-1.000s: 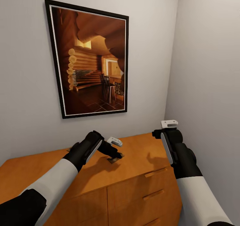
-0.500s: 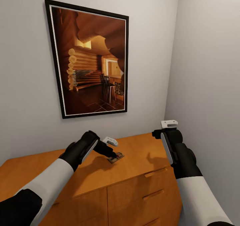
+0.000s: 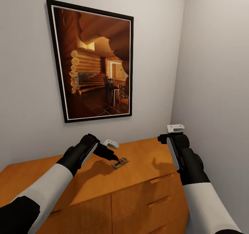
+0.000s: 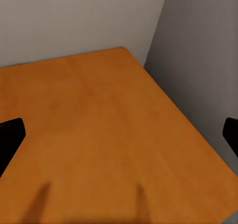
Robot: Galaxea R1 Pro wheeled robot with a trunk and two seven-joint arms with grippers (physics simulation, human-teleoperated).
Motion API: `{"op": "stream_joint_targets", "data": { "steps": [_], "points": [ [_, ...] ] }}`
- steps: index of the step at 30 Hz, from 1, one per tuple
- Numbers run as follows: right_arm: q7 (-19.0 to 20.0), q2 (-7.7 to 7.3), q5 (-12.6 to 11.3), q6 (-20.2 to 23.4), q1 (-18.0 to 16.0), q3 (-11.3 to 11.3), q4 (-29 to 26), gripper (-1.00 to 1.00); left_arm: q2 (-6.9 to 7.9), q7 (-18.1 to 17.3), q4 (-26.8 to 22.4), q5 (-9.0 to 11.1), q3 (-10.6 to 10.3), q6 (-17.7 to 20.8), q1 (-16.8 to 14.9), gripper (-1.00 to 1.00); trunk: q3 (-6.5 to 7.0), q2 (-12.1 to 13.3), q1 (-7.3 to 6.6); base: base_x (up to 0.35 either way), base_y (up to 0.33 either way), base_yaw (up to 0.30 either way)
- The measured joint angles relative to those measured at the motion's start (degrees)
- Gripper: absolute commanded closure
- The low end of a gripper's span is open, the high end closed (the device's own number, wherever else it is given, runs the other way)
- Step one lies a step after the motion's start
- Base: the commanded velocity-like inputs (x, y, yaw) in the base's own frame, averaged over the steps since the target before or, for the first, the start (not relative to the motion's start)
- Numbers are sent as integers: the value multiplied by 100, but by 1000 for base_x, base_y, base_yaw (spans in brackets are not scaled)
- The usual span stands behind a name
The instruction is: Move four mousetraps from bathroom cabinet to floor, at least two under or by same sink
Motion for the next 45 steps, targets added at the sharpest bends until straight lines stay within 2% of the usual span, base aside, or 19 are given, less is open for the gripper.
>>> {"op": "stream_joint_targets", "data": {
  "steps": [15,24,28,45],
  "points": [
    [-1,4,8,0,0,3,0,-100,-69,-8,-9,6,40,-15,-43,-100,0,0,0,0,0,0],
    [5,0,15,0,0,1,0,-100,-322,-4,44,13,42,-19,-59,-100,0,0,0,0,0,0],
    [6,0,17,0,0,1,0,-100,-368,0,56,11,42,-21,-61,-100,0,0,0,0,0,0],
    [8,0,12,0,0,0,0,-100,-408,10,106,15,44,-28,-85,-100,0,0,0,0,0,0]
  ]
}}
